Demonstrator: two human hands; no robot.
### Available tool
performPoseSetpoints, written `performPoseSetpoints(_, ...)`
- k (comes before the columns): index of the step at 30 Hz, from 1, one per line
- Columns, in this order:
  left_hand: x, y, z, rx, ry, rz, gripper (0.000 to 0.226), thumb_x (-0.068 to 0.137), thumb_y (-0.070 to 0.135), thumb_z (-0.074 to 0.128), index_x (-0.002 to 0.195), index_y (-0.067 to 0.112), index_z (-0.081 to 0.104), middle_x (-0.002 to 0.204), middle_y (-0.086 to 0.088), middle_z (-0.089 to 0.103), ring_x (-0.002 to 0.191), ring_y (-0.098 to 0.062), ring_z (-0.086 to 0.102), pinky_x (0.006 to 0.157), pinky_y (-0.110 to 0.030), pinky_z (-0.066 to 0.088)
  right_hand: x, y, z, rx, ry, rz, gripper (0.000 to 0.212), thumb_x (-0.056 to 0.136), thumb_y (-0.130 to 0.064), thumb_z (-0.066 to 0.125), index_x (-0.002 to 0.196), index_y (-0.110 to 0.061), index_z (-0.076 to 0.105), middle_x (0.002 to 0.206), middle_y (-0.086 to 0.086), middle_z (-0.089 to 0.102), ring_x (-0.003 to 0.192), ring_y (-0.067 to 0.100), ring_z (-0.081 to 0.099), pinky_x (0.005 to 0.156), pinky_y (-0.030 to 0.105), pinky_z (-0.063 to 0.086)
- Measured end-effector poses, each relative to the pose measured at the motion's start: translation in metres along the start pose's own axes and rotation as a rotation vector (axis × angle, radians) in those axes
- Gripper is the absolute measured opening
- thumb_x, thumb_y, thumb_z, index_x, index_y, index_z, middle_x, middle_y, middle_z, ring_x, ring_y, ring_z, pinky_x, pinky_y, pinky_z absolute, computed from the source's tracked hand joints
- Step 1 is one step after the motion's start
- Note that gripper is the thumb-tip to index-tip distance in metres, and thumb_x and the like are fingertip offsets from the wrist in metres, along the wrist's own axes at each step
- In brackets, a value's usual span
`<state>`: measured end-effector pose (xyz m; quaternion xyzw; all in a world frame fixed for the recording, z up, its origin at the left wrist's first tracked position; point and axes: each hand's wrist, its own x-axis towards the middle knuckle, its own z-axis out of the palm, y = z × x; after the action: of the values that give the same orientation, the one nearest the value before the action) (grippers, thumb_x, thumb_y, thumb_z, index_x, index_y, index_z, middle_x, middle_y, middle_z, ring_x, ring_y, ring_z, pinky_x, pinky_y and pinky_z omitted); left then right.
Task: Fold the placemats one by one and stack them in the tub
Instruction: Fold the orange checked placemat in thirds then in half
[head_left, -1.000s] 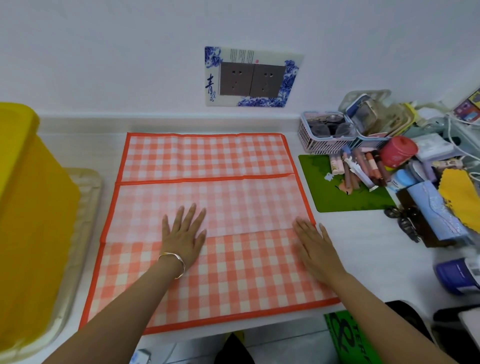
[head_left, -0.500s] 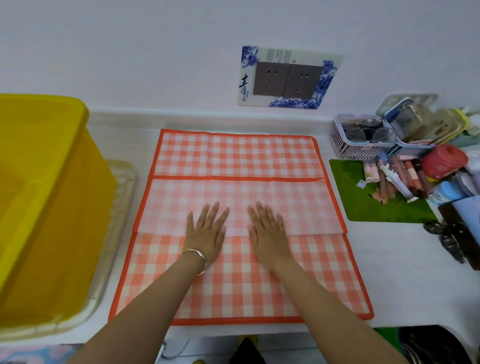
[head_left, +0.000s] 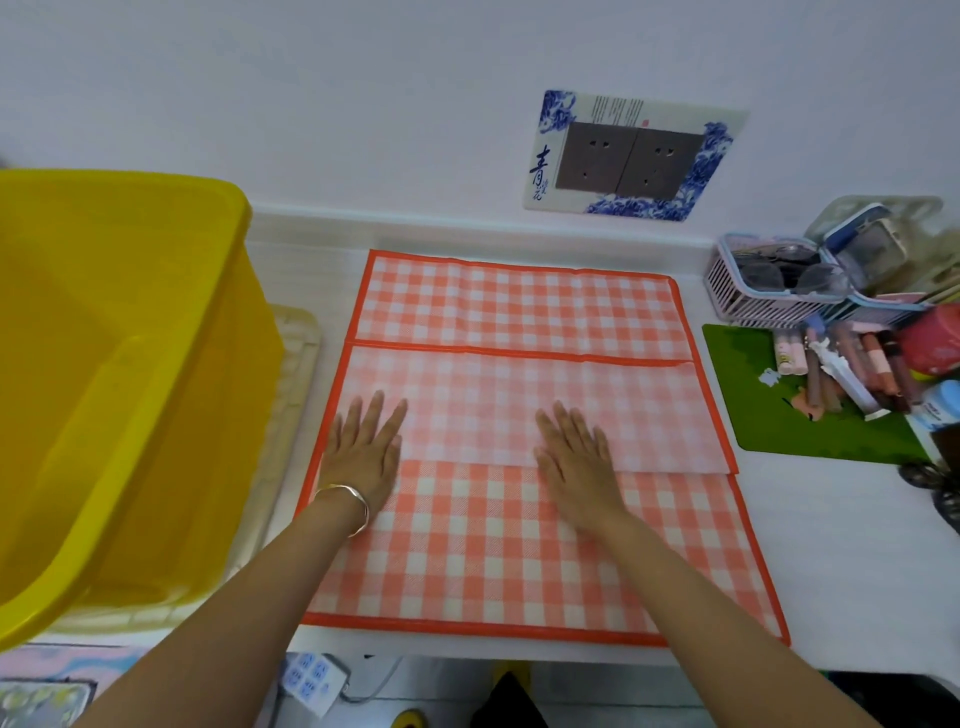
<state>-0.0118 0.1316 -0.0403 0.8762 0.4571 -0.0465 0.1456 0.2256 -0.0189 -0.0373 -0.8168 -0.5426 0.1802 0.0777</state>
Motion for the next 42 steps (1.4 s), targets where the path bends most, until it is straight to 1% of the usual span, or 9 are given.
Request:
performPoseSetpoints(8,0.004,0.033,-0.003,0.161,-0.058,0.225,0.099,0.057,0.084,-0.02,0.144,0.037,-0.016,0.149,0.009,-0.027,0.138,-0.017,-0.025,0.112,-0.046,-0.015,-0.012,0.026,-0.03,-0.087,-0.04,-0.228,0.053,0.098,-0.044,0.032,0.147,-0.027,0.023,0.154,-0.008,0.019,0.144,0.011,0.013,0.118,0.028,0.004)
performPoseSetpoints(15,0.006,0.054,-0.01,0.164,-0.017,0.335,0.059,0.098,0.048,0.024,0.148,0.032,-0.003,0.157,0.004,-0.007,0.144,-0.016,-0.008,0.115,-0.035,-0.007,-0.011,0.025,-0.036,-0.126,0.12,-0.298,0.051,0.082,0.004,0.065,0.13,-0.01,0.055,0.132,0.009,0.056,0.119,0.026,0.057,0.098,0.028,0.03)
performPoseSetpoints(20,0.003,0.048,-0.019,0.06,-0.041,0.477,0.043,0.1,0.037,0.03,0.143,0.033,0.029,0.151,0.005,0.029,0.142,-0.016,0.021,0.114,-0.029,0.018,-0.03,0.025,-0.048,0.004,0.004,-0.147,0.037,0.098,-0.025,0.047,0.134,-0.024,0.05,0.136,-0.005,0.053,0.124,0.012,0.051,0.105,0.022,0.033)
performPoseSetpoints(23,0.002,0.047,-0.033,-0.008,-0.124,0.439,0.043,0.096,0.048,0.028,0.133,0.038,0.047,0.133,0.008,0.055,0.127,-0.013,0.046,0.097,-0.029,0.041,-0.034,0.029,-0.059,0.072,-0.034,-0.183,0.032,0.098,-0.027,0.046,0.128,-0.023,0.057,0.126,-0.007,0.06,0.115,0.008,0.057,0.1,0.021,0.039)
performPoseSetpoints(26,0.009,0.051,-0.054,-0.153,-0.223,0.386,0.044,0.093,0.055,0.037,0.104,0.027,0.069,0.101,0.005,0.07,0.092,-0.016,0.062,0.08,-0.029,0.048,-0.029,0.032,-0.074,0.191,-0.169,-0.156,0.032,0.097,-0.031,0.048,0.102,-0.009,0.07,0.08,0.0,0.067,0.067,0.01,0.055,0.067,0.019,0.042)
performPoseSetpoints(29,0.019,0.054,-0.076,-0.302,-0.353,0.397,0.048,0.093,0.04,0.05,0.051,0.019,0.041,0.052,0.003,0.034,0.05,-0.015,0.031,0.057,-0.027,0.034,-0.02,0.027,-0.098,0.314,-0.328,-0.113,0.038,0.095,-0.034,0.051,0.09,0.001,0.065,0.063,0.01,0.044,0.054,0.014,0.035,0.054,0.019,0.032)
performPoseSetpoints(34,0.045,0.061,-0.125,-0.406,-0.383,0.307,0.047,0.086,0.034,0.064,0.04,0.033,0.054,0.034,0.016,0.037,0.037,-0.003,0.033,0.049,-0.013,0.032,0.0,0.018,-0.152,0.444,-0.421,-0.11,0.027,0.09,-0.032,0.06,0.066,-0.038,0.068,0.052,-0.013,0.053,0.048,0.002,0.046,0.059,0.008,0.041)
performPoseSetpoints(37,0.064,0.066,-0.146,-0.346,-0.269,0.298,0.027,0.084,0.037,0.065,0.058,0.029,0.066,0.043,0.021,0.051,0.046,0.003,0.046,0.056,-0.015,0.037,0.022,0.018,-0.175,0.412,-0.371,-0.1,0.012,0.087,-0.033,0.063,0.083,-0.026,0.073,0.07,-0.019,0.069,0.069,-0.005,0.063,0.071,0.009,0.047)
performPoseSetpoints(42,0.091,0.079,-0.159,-0.15,-0.02,0.191,0.026,0.088,0.043,0.058,0.098,0.024,0.072,0.104,0.006,0.069,0.098,-0.017,0.062,0.085,-0.031,0.049,0.064,0.024,-0.189,0.336,-0.27,-0.101,0.012,0.085,-0.035,0.066,0.084,-0.025,0.072,0.084,-0.015,0.07,0.078,-0.002,0.063,0.071,0.013,0.044)
